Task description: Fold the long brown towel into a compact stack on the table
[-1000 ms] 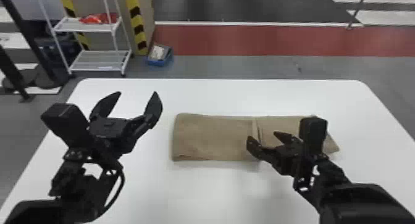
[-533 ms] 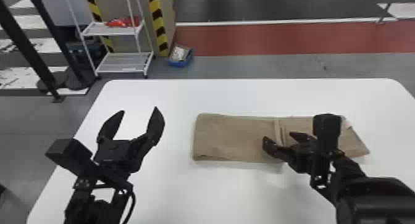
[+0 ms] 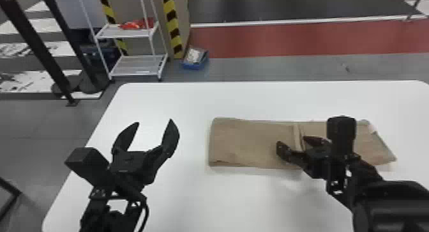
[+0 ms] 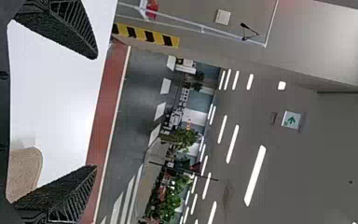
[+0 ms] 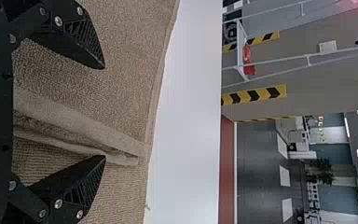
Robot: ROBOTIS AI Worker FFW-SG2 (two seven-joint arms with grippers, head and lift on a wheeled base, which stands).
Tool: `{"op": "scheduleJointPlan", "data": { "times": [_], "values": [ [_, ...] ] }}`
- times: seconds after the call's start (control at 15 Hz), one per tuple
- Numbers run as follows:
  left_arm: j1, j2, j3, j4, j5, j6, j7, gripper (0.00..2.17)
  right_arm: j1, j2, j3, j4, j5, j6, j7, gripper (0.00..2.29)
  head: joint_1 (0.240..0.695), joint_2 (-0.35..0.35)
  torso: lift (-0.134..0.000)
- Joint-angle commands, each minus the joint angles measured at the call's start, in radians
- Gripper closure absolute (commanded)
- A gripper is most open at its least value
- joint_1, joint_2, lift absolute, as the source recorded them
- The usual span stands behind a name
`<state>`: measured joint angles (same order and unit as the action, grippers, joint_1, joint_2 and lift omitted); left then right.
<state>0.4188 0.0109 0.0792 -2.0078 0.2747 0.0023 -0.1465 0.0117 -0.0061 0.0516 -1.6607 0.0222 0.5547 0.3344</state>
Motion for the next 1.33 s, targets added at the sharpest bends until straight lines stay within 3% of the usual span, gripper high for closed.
{"op": "scheduleJointPlan", "data": {
  "times": [0.0, 0.73, 1.0, 1.2, 1.27],
  "values": [
    [0.000, 0.000, -0.003, 0.008, 0.000, 0.000, -0.002, 0.03, 0.001, 0.007, 0.001, 0.001, -0.001, 0.000, 0.000, 0.27, 0.695, 0.117, -0.123],
    [-0.002, 0.001, -0.004, 0.023, 0.001, 0.000, -0.007, 0.04, 0.019, 0.007, -0.007, -0.041, 0.015, 0.043, -0.002, 0.29, 0.695, 0.107, -0.123],
    [0.000, 0.001, -0.004, 0.024, 0.001, 0.000, -0.007, 0.04, 0.010, 0.007, -0.002, -0.031, 0.018, 0.043, -0.002, 0.55, 0.695, 0.108, -0.123],
    [-0.002, 0.001, -0.006, 0.032, 0.001, 0.000, -0.008, 0.04, 0.017, 0.007, -0.004, -0.033, 0.012, 0.043, -0.002, 0.60, 0.695, 0.109, -0.123],
    [-0.002, 0.001, -0.006, 0.032, 0.001, 0.000, -0.008, 0.04, 0.017, 0.007, -0.006, -0.034, 0.012, 0.043, -0.002, 0.77, 0.695, 0.109, -0.123]
  ]
}}
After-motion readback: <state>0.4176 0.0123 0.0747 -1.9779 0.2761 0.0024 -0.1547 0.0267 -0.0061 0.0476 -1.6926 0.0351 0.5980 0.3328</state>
